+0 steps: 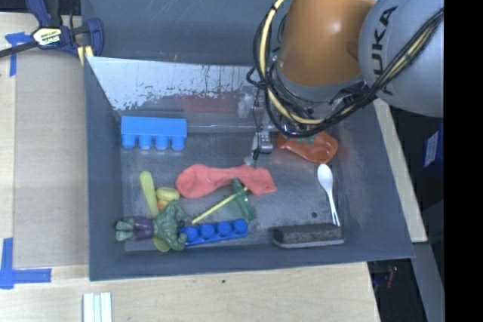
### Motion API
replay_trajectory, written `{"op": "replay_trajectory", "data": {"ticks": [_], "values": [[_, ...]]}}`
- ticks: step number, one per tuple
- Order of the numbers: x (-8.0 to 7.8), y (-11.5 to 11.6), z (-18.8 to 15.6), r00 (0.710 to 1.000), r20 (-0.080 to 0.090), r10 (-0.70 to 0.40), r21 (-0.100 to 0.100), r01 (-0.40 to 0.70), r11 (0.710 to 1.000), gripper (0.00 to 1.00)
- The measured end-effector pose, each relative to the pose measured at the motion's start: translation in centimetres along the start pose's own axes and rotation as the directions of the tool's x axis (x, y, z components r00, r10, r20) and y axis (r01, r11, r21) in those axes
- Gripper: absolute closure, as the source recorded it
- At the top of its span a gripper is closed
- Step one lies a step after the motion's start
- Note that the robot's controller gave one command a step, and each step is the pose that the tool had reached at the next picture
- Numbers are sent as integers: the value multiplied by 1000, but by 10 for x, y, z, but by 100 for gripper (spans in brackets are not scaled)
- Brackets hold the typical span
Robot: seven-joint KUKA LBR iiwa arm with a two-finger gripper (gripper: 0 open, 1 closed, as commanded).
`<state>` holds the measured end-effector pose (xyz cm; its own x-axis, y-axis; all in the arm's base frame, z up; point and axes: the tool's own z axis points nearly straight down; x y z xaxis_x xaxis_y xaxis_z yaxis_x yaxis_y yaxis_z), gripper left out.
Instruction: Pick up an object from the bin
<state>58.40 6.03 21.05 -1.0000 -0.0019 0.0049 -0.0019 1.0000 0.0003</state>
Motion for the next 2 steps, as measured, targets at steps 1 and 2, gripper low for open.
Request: {"op": "replay_trajectory", "data": {"ticks": [1, 2], "values": [[-2, 0, -4, 1000, 8, 1, 0, -1, 1000, 0], [68, -4, 68, 997, 9, 78, -1, -78, 997, 0]]}}
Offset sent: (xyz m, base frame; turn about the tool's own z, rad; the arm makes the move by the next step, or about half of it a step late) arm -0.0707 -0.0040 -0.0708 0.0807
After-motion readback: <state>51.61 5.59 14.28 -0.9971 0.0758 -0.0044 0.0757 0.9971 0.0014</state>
